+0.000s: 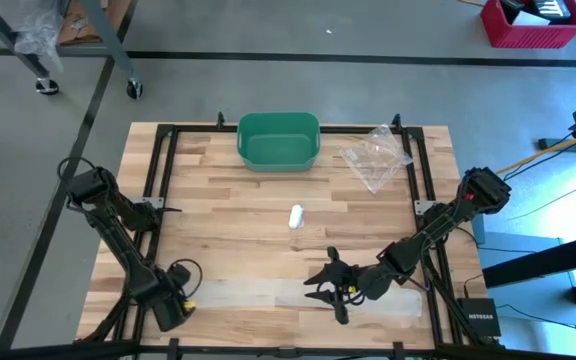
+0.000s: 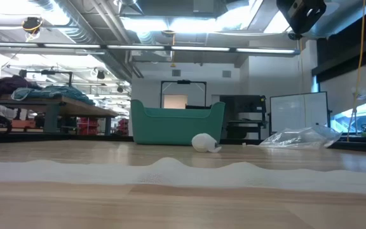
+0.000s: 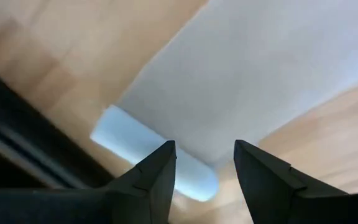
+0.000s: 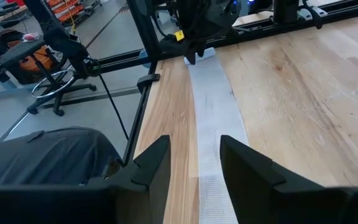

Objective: Roll bandage
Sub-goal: Roll the bottom white bandage

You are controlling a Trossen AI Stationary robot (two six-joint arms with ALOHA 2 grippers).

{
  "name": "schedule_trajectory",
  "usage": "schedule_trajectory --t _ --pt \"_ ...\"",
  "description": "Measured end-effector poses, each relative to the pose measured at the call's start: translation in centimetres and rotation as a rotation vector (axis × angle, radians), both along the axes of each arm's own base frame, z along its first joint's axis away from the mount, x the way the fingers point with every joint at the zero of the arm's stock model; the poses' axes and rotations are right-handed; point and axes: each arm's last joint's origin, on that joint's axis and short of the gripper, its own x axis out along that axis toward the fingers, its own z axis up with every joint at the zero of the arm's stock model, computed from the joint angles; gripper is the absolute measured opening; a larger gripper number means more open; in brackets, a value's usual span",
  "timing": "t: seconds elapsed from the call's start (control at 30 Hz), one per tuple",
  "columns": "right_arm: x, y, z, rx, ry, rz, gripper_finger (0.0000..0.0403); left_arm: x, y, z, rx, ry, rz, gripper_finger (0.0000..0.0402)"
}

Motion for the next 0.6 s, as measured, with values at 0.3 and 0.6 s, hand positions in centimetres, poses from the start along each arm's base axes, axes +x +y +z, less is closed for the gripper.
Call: schedule_trajectory --t 0.3,0.6 --pt "0.0 0.0 0.0 0.001 -0.001 0.0 0.0142 1.1 -0.1 1.1 -0.031 -0.012 -0.055 0.0155" --pt "0.0 0.0 0.0 0.014 0.003 -0.001 0.0142 0.0 -0.4 3.9 0.055 0.095 0.007 0.0155"
